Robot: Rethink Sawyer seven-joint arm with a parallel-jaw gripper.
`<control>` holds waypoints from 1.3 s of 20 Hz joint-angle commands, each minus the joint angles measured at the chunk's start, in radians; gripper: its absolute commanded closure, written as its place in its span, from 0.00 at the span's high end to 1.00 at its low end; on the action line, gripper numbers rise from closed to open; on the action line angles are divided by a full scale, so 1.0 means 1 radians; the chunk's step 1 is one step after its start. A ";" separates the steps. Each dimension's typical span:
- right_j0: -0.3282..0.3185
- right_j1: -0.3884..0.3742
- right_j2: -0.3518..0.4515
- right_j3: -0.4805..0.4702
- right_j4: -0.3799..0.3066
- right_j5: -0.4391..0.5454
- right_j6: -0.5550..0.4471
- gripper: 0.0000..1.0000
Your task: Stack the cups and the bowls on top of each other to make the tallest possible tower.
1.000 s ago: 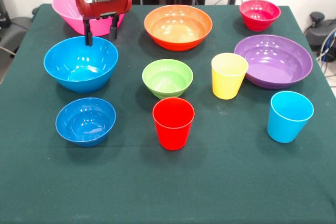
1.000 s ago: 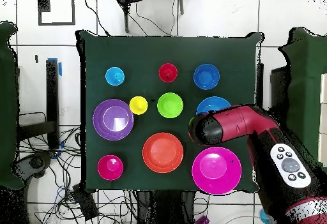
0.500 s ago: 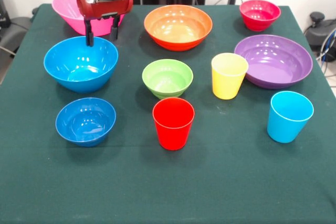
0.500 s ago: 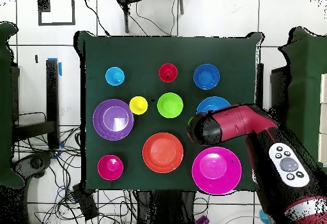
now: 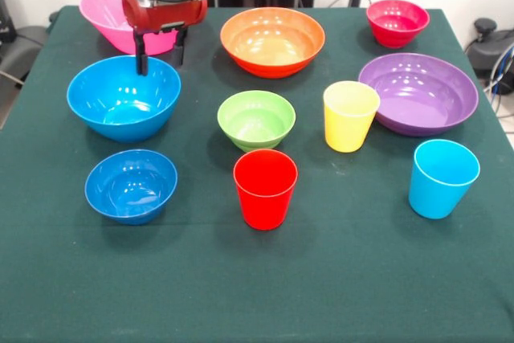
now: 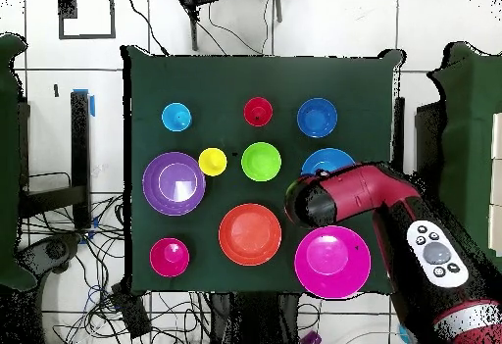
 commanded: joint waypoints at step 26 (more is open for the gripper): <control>0.089 0.068 -0.092 0.070 -0.243 -0.089 -0.045 1.00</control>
